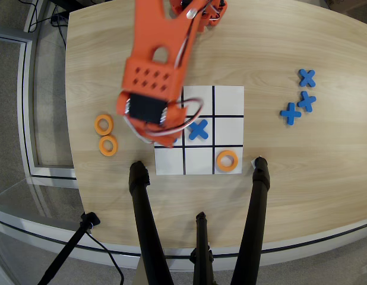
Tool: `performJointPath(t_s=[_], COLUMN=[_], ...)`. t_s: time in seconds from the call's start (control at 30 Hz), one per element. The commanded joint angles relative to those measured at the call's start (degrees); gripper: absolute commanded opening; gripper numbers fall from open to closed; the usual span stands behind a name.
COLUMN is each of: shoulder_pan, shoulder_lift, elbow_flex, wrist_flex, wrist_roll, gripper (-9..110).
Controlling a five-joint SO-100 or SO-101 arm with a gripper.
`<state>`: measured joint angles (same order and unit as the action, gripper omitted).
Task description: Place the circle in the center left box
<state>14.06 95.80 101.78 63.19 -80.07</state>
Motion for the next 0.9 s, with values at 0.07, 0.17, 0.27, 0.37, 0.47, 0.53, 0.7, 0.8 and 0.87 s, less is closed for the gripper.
performJointPath(t_s=[0.07,0.17,0.27,0.37,0.47,0.53,0.7,0.8,0.87], shoulder_pan=[-11.34,-18.9,-26.02,-31.64,-34.72,-35.33,-34.19,-32.87,-32.08], shoulder_lift=[19.16,24.87,28.04,26.1,22.06,18.63,6.59,-0.44,-4.04], elbow_flex=[6.33,10.72,14.5,14.59,14.41,14.15,9.23,6.33,5.45], wrist_flex=[3.52,4.22,4.22,3.16,0.18,-2.72,-8.53,-11.07,-12.66], wrist_roll=[2.64,3.6,4.22,7.21,8.88,9.23,9.23,9.23,9.05], gripper=[0,0,0,0,0,0,0,0,0])
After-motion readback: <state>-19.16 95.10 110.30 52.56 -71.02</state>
